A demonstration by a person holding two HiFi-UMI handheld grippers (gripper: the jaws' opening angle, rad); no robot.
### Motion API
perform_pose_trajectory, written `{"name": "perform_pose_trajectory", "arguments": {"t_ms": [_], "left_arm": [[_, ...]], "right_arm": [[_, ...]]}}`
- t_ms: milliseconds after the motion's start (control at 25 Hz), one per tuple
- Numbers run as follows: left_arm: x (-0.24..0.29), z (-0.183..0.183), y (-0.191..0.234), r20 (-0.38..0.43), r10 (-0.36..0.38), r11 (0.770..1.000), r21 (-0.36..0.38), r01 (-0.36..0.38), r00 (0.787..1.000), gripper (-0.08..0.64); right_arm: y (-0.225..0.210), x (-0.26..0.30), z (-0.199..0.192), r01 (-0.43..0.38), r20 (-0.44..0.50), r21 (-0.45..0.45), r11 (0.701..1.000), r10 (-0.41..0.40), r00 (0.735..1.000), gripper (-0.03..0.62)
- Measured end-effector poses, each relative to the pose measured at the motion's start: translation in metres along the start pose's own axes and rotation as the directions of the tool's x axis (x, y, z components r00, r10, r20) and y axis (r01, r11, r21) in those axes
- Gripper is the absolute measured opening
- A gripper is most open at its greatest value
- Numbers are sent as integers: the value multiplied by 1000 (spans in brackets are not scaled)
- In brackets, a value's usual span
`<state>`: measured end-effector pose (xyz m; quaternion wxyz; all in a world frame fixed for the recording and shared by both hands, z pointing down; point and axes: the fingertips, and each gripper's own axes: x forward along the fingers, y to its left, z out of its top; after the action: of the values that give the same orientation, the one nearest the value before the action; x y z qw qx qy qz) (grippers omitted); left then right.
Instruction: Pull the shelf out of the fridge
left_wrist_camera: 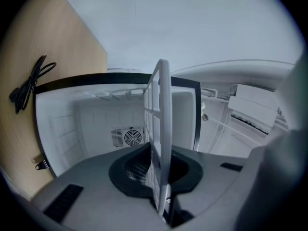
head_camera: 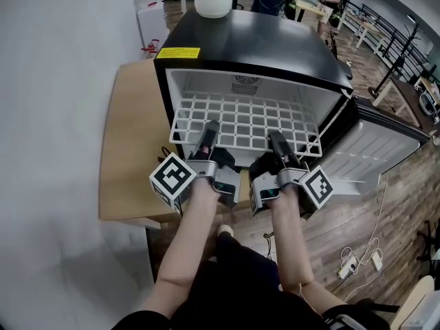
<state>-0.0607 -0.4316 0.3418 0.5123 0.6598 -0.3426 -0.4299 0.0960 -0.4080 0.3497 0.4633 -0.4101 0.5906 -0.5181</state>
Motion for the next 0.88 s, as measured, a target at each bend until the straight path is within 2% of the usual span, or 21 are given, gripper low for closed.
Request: {"name": "perform_pose_trajectory", "arguments": {"t_ms": [880], "left_arm": [[0,0,-4,-15,6,1000,0,-6,1000,35]], "right_arm": [[3,-2,-1,10,13,0,1000,-10,1000,14]]}}
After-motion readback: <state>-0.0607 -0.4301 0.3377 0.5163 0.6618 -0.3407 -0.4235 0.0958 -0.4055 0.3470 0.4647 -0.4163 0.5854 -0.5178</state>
